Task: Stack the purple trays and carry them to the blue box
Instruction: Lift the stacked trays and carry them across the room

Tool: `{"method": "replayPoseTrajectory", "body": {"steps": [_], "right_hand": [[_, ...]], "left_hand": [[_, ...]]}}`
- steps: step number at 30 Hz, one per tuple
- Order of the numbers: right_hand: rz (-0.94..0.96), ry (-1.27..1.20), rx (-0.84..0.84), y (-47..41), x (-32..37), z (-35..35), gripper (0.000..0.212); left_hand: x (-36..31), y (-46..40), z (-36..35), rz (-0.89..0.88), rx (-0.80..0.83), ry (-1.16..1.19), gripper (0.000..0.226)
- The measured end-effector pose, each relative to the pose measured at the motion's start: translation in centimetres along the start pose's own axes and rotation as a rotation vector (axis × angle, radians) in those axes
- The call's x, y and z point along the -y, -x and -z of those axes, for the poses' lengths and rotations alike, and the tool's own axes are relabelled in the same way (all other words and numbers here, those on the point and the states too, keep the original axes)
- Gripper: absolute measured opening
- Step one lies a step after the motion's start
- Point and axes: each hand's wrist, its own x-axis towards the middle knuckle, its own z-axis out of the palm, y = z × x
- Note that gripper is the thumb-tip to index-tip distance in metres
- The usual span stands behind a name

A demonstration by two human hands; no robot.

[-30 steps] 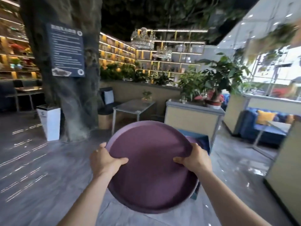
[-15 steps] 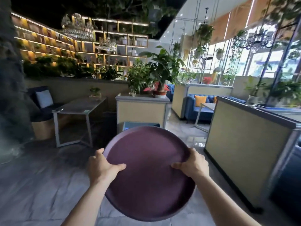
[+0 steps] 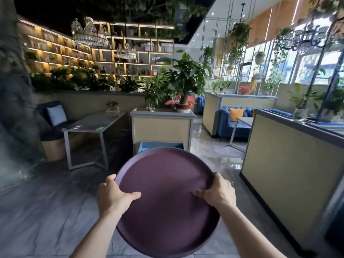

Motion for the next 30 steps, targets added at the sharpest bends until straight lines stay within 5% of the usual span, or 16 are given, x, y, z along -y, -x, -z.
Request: {"method": "replayPoseTrajectory", "body": {"steps": [11,30], "right_hand": [[-0.012,0.030,0.047,-8.5,1.1,-5.2,0.082],[-0.102,0.091,0.049,-32.2,13.1,-17.8,0.107]], "left_hand": [[0.7,-7.0,-6.5,0.050,-0.013,-0.025,0.113],[-0.4,-35.7,-19.6,-0.051,0.085,-0.102,0.130]]}}
